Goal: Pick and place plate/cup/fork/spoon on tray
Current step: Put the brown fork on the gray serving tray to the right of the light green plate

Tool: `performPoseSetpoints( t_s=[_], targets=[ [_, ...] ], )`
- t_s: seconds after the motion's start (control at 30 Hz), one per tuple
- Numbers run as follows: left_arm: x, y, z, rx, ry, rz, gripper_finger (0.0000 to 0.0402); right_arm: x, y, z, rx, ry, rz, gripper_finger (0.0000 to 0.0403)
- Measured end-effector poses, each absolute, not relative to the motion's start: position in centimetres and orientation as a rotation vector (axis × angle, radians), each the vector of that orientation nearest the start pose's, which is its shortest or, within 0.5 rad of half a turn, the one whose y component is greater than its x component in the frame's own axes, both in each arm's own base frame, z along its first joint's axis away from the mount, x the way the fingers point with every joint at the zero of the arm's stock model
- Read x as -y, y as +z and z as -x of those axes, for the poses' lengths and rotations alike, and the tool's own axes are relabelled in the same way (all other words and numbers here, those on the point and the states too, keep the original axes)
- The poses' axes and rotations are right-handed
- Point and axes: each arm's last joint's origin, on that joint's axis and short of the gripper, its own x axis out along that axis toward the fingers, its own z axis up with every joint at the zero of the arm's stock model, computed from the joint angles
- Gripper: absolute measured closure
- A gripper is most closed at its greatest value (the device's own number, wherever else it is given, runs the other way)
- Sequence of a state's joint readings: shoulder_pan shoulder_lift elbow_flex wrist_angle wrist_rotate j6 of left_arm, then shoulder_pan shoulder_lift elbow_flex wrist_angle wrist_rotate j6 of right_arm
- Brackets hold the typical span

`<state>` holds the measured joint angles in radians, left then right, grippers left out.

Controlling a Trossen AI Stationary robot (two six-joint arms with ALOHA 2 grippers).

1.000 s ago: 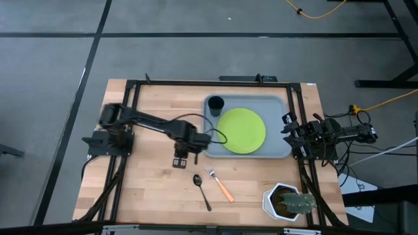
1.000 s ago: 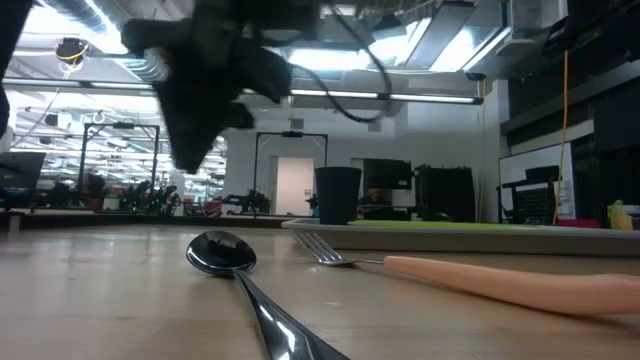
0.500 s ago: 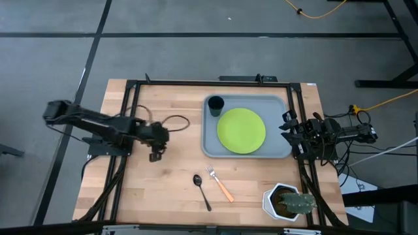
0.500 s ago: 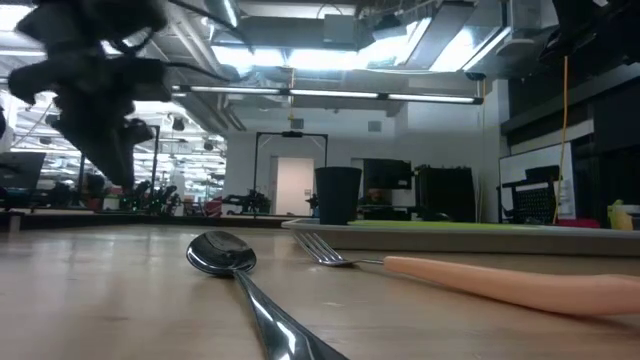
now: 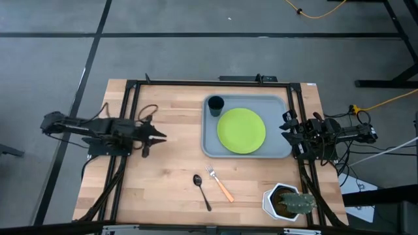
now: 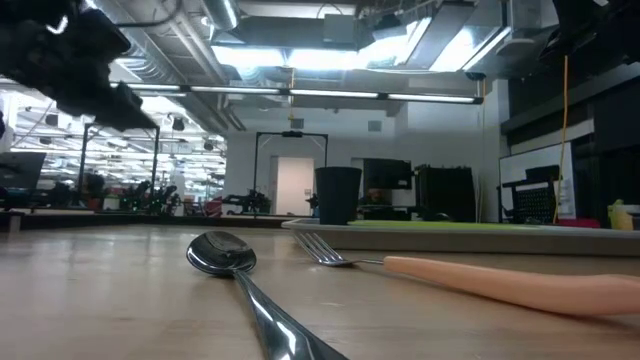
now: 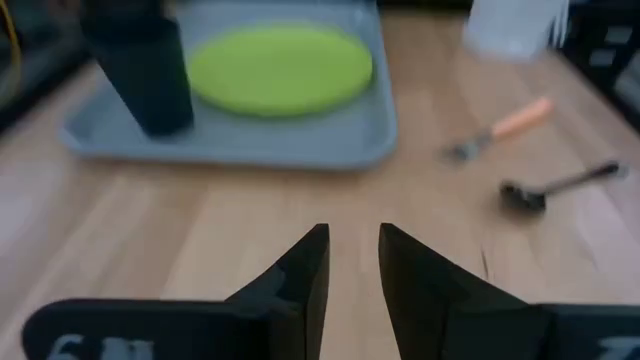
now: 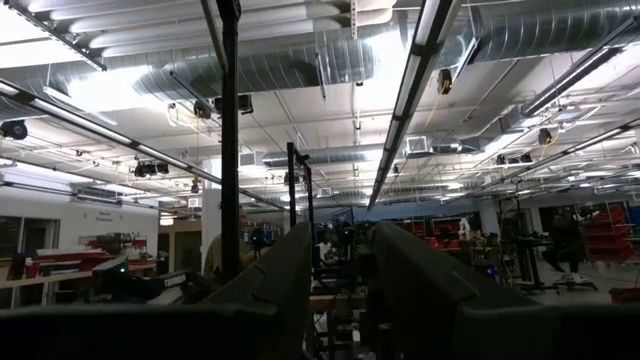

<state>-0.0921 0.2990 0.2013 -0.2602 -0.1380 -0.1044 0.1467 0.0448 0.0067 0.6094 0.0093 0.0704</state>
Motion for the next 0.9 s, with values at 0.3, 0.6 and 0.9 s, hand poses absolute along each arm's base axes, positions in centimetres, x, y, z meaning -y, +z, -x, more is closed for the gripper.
performPoseSetpoints(
  t_s=[0.3,0.6,0.9],
  targets=[
    [0.4,17.3,-9.1,-0.117,0.054,0.087,0.0319,-1.2,21.8,-8.4,0.564,0.154,-0.113,0.0283],
    [0.6,16.9,-9.7,0.033,0.016,0.044,0.0319,-1.2,21.8,-8.4,0.565,0.148,-0.089,0.0283],
    [0.8,16.6,-9.8,0.002,-0.064,0.019,0.0319,-1.2,21.7,-8.5,0.554,0.148,-0.085,0.0283]
  ],
)
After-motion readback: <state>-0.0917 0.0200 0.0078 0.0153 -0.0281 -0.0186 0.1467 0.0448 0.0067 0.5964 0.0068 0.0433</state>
